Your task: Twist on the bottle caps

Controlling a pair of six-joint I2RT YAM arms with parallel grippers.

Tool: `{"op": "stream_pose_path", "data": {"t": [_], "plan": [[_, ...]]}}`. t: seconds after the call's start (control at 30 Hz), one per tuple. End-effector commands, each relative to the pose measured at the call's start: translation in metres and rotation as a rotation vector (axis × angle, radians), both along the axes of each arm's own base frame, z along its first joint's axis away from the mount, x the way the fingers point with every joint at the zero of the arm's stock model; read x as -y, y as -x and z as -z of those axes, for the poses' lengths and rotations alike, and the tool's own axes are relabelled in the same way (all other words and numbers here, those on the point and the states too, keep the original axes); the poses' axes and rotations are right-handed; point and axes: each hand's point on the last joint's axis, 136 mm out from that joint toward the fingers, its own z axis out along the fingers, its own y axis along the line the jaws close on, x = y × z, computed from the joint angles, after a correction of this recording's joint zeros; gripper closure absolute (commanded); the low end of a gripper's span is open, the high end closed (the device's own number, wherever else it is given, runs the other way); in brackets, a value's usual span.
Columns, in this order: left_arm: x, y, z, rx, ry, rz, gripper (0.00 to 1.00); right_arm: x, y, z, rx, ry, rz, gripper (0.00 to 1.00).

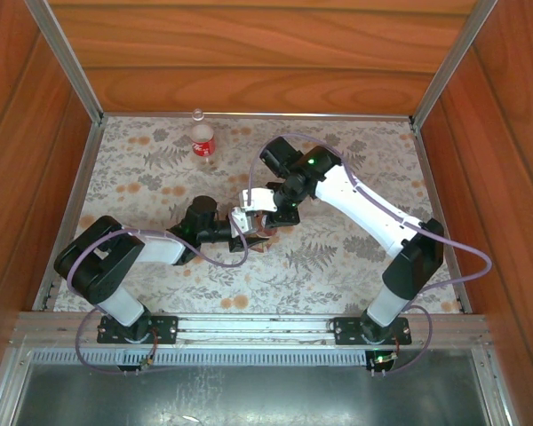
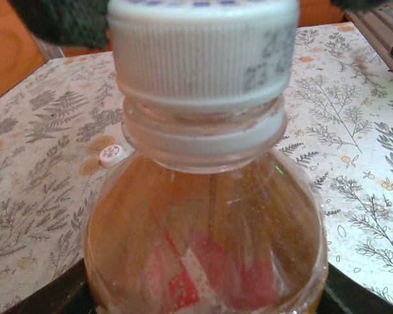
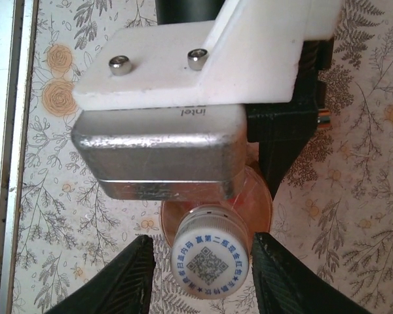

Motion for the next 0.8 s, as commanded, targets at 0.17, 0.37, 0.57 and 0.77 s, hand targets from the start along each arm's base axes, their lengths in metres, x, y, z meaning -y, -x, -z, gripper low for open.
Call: {"op": "stream_pose_path", "data": {"t": [0.17, 0.37, 0.57, 0.77], "plan": [[-0.0069, 0.0103, 0.0350, -0.109, -0.105, -0.009, 0.43, 0.0018, -0.0003, 0.0067, 0.000, 0.047, -0.037, 0.62], [-0.0071, 0.0088, 0.0352, -0.114, -0.108, -0.019, 0.43, 0.0050, 0.0019, 0.0078, -0.014, 0.060, -0.020, 0.68], [-0.0063, 0.0070, 0.0337, -0.125, -0.104, -0.030, 0.43, 0.0076, 0.0036, 0.0113, -0.032, 0.071, 0.040, 0.71], [-0.0057, 0.0045, 0.0320, -0.137, -0.100, -0.042, 0.43, 0.0071, -0.0025, 0.0138, -0.070, 0.090, 0.261, 0.82]]}}
